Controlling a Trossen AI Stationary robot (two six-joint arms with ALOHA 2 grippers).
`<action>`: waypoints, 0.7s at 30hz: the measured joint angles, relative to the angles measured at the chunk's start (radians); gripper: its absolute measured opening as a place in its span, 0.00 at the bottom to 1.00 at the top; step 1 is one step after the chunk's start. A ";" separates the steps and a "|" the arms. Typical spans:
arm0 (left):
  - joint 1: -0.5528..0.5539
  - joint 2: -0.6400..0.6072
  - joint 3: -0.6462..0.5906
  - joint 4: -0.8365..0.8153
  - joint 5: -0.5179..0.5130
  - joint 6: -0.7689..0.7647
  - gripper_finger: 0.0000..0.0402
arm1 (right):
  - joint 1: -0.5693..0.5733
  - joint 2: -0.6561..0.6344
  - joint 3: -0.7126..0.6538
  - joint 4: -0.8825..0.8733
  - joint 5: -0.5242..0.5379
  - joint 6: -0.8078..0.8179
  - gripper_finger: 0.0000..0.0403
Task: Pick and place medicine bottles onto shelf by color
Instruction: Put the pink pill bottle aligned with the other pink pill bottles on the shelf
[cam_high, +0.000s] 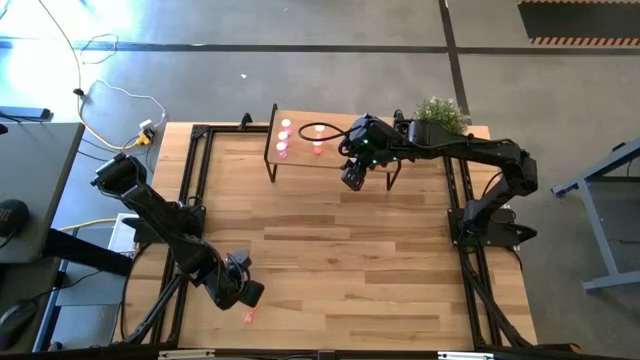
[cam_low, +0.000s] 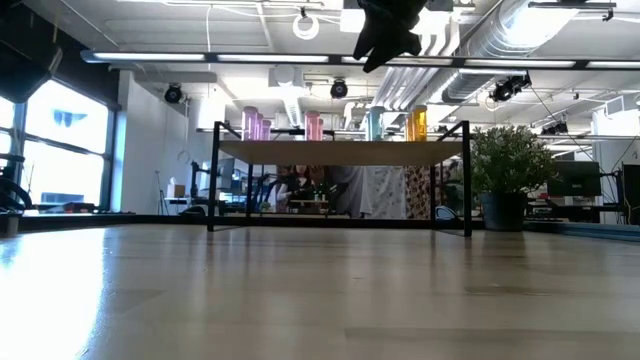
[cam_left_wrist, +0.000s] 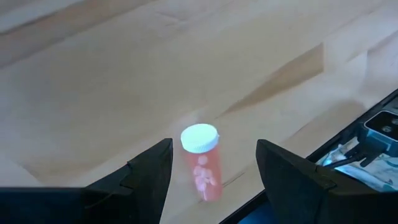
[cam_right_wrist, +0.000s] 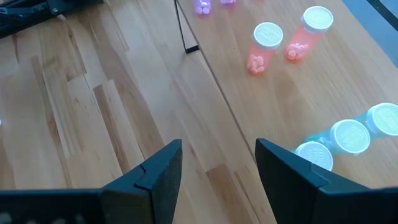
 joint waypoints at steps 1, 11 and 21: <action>-0.002 0.002 0.000 0.005 0.000 -0.004 0.55 | 0.000 0.000 0.000 0.000 0.000 0.000 0.48; -0.028 0.060 0.000 0.076 0.028 -0.057 0.55 | 0.000 0.000 0.000 -0.010 0.000 0.000 0.48; -0.037 0.135 0.051 0.061 0.040 -0.063 0.55 | 0.000 0.000 0.000 -0.011 0.000 -0.008 0.48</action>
